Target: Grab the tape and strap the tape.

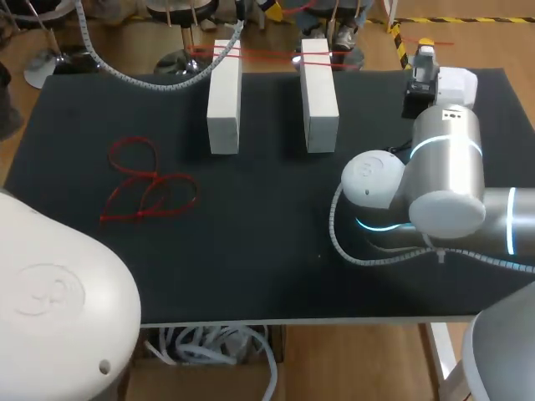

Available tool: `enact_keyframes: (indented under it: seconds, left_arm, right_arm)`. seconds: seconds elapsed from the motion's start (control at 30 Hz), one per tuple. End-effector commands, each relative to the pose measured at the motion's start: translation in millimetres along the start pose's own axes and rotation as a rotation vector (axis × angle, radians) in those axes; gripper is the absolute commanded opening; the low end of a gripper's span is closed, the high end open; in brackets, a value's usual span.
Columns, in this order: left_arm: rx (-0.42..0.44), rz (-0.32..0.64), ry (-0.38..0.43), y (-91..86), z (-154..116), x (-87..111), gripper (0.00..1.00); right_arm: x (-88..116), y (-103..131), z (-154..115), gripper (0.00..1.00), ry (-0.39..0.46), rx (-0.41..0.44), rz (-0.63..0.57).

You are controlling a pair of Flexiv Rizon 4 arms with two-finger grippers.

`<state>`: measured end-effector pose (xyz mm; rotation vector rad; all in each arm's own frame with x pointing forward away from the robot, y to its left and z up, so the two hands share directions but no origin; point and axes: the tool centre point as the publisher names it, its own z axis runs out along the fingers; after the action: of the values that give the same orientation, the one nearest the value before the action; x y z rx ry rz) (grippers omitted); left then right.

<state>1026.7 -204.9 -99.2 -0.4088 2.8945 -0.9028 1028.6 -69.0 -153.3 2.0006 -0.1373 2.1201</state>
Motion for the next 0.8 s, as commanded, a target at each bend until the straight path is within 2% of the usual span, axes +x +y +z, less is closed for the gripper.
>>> enact_keyframes:
  seconds: [0.03, 0.17, 0.23, 0.3, 0.57, 0.63, 0.8]
  left_arm:
    - [-0.003, 0.000, 0.001, -0.7, 0.1, -0.5, 0.00]
    - [-0.003, 0.000, 0.001, -0.7, 0.1, -0.5, 0.00]
    - [-0.003, 0.000, 0.001, -0.7, 0.1, -0.5, 0.00]
    - [-0.003, 0.000, 0.001, -0.7, 0.1, -0.5, 0.00]
    - [-0.003, 0.000, 0.001, -0.7, 0.1, -0.5, 0.00]
    - [-0.003, 0.000, 0.001, -0.7, 0.1, -0.5, 0.00]
    - [-0.003, 0.000, 0.001, -0.7, 0.1, -0.5, 0.00]
  right_arm:
    - [-0.2, 6.2, 2.8, 0.00, 0.147, 0.038, -0.085]
    - [2.7, 14.7, 1.9, 0.00, 0.361, 0.149, -0.198]
    - [3.9, 18.7, 3.7, 0.00, 0.422, 0.226, -0.215]
    - [5.2, 22.1, 8.6, 0.00, 0.497, 0.257, -0.240]
    - [13.5, 36.1, 29.4, 0.00, 0.598, 0.357, -0.328]
    - [15.3, 39.2, 28.3, 0.00, 0.593, 0.381, -0.347]
    - [19.7, 45.9, 16.1, 0.00, 0.456, 0.402, -0.405]
